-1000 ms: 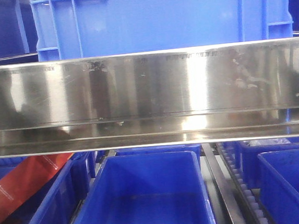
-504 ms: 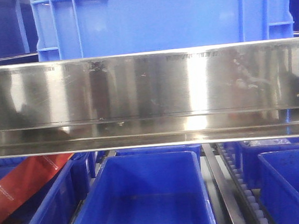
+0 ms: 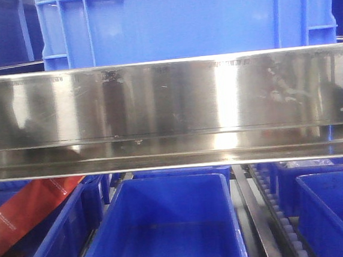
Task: Place cylindrical capacitor in blue bin on shelf
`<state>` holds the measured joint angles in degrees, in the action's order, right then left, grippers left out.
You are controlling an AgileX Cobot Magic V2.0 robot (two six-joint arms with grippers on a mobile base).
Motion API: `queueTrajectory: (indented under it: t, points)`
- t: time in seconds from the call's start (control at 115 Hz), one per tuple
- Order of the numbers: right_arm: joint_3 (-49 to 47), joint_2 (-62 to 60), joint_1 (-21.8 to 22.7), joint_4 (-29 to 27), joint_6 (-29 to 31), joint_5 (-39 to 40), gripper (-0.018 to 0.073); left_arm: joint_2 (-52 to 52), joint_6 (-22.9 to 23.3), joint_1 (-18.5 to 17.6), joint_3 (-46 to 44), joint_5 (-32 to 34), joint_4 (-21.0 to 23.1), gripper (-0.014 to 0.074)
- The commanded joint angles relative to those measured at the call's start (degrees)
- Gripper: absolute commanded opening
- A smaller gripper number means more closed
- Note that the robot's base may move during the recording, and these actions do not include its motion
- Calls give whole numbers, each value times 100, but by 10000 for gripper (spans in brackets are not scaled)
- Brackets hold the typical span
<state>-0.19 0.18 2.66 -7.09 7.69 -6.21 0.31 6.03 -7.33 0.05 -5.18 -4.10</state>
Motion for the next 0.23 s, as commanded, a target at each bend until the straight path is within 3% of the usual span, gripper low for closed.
queueTrajectory:
  t: [0.0,0.226]
  points:
    - [19,-18,19,7,-14,70,-153,-31,-6,25,-5,54,41,-111]
    - [19,-18,19,7,-14,70,-153,-31,-6,25,-5,54,41,-111]
